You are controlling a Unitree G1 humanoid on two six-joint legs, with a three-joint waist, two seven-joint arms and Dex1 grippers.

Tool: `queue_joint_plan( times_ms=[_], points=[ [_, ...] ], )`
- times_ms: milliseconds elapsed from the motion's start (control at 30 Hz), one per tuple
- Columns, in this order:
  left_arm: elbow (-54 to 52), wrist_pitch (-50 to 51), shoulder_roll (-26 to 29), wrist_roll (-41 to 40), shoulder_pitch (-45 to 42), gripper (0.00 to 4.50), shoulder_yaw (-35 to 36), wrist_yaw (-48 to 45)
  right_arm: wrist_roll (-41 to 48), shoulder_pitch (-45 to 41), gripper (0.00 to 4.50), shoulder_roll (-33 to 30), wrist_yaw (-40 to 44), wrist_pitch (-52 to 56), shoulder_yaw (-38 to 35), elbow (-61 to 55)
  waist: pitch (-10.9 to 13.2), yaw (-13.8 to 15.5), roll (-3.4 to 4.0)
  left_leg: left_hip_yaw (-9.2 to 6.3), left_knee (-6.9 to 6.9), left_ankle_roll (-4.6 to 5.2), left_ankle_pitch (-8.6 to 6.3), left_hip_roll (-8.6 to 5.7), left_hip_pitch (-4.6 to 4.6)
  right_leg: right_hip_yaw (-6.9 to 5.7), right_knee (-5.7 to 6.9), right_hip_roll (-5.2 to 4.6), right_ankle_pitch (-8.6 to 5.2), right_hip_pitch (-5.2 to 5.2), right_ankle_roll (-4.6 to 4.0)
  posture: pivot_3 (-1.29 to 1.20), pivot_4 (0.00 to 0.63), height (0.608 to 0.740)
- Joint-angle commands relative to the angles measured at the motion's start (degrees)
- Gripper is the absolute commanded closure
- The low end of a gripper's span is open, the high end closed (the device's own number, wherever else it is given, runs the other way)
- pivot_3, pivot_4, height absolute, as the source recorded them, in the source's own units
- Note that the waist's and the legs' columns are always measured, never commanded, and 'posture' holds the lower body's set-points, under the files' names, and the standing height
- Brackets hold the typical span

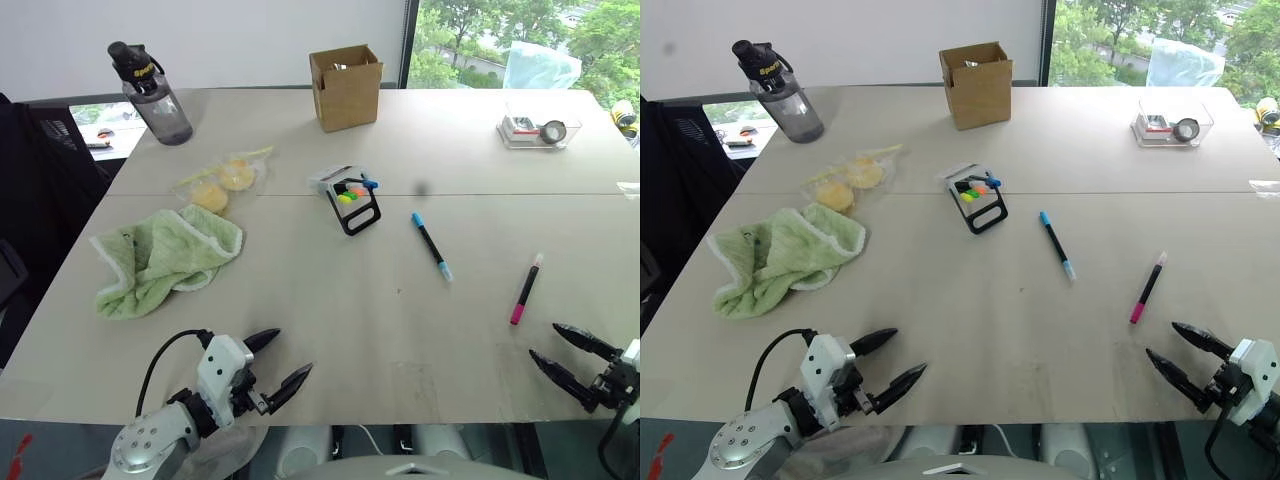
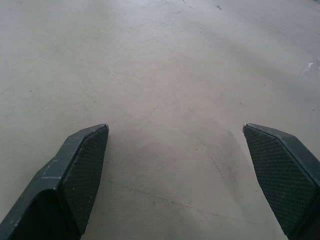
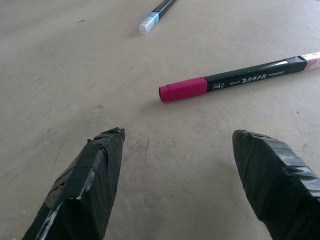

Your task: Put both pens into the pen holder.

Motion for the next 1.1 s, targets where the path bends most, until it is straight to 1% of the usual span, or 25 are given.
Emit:
queue_joint_plan(
  times_ms=[33, 167, 400, 533, 667, 800, 867, 967, 1033, 1100],
  points=[
    [-0.14, -2.08, -0.27, 0.38, 0.47, 0.05, 0.18, -0.64, 0.45, -0.21, 0.82, -0.85, -0.38, -0.32, -0.93, -0.36, 0.00, 0.00, 0.00, 0.00, 0.00, 0.00, 0.00, 0.00, 0.00, 0.00, 0.00, 0.00, 0.00, 0.00, 0.00, 0.00, 0.150, 0.736],
    [2.58, -4.01, -0.73, 1.37, -0.23, 0.05, -0.38, -1.36, 0.70, -0.47, 0.82, -0.92, -2.41, 1.33, -1.09, -1.88, 0.00, 0.01, 0.01, 0.02, 0.00, 0.00, 0.00, -0.02, 0.00, 0.00, 0.00, 0.01, 0.00, 0.00, 0.00, 0.00, 0.150, 0.736],
    [4.43, -6.00, -0.92, 1.60, -0.48, 0.05, -0.19, -2.52, 1.02, 0.08, 0.82, -0.61, -3.38, 2.14, -1.10, -2.94, -0.02, 0.01, 0.02, 0.03, 0.00, 0.01, 0.00, -0.03, 0.04, -0.01, 0.01, 0.03, 0.00, 0.04, 0.01, 0.00, 0.150, 0.736],
    [4.86, -6.83, -0.88, 1.48, -0.20, 0.05, 0.04, -3.05, 0.82, 0.51, 0.82, 0.45, -4.46, 2.06, -0.50, -3.90, -0.03, 0.00, 0.03, 0.03, 0.01, 0.01, 0.00, -0.03, 0.05, -0.01, 0.02, 0.05, 0.00, 0.04, 0.01, 0.00, 0.150, 0.736],
    [5.09, -7.24, -0.81, 1.39, -0.12, 0.05, 0.12, -3.31, -2.09, 0.31, 0.82, 1.64, -7.31, 0.37, 0.49, -3.73, -0.04, -0.01, 0.02, 0.05, 0.02, 0.01, 0.01, -0.03, 0.06, 0.01, 0.04, 0.07, 0.01, 0.05, 0.02, 0.00, 0.150, 0.736],
    [5.43, -7.93, -0.76, 1.37, -0.19, 0.05, 0.42, -3.61, -2.25, 1.10, 0.82, 4.31, -10.41, 0.38, 1.42, -6.57, -0.05, -0.01, 0.03, 0.06, 0.02, 0.01, 0.01, -0.04, 0.07, 0.01, 0.04, 0.10, 0.01, 0.05, 0.02, 0.00, 0.150, 0.736],
    [5.66, -8.43, -0.59, 1.52, -0.59, 0.05, 0.87, -3.63, -3.06, 1.74, 0.82, 6.42, -13.76, 0.36, 2.06, -9.62, -0.05, -0.01, 0.03, 0.05, 0.02, 0.01, 0.01, -0.03, 0.07, 0.01, 0.05, 0.11, 0.01, 0.05, 0.02, 0.00, 0.150, 0.736],
    [5.29, -8.28, 0.49, 1.27, -2.47, 0.05, 1.78, -4.00, -6.13, 3.79, 0.82, 10.40, -21.58, 3.09, 4.07, -15.80, -0.07, 0.01, 0.02, 0.04, 0.02, 0.00, 0.01, -0.03, 0.07, 0.00, 0.08, 0.12, 0.01, 0.04, 0.03, 0.00, 0.150, 0.736],
    [4.73, -6.56, 1.89, -0.30, -4.32, 0.05, 2.36, -5.04, -9.25, 4.67, 0.82, 12.74, -27.39, 5.80, 5.60, -18.74, -0.07, 0.02, 0.01, 0.02, 0.02, 0.00, 0.01, -0.02, 0.07, -0.01, 0.11, 0.12, 0.00, 0.04, 0.03, 0.00, 0.150, 0.736],
    [3.83, -4.82, 4.47, -2.55, -6.71, 0.05, 2.72, -7.83, -11.29, 5.06, 0.82, 15.69, -33.98, 11.34, 7.98, -22.24, -0.13, -0.02, -0.06, 0.02, 0.06, -0.02, 0.02, -0.02, 0.07, -0.02, 0.16, 0.11, 0.00, 0.04, 0.03, 0.00, 0.150, 0.736]
  ],
)
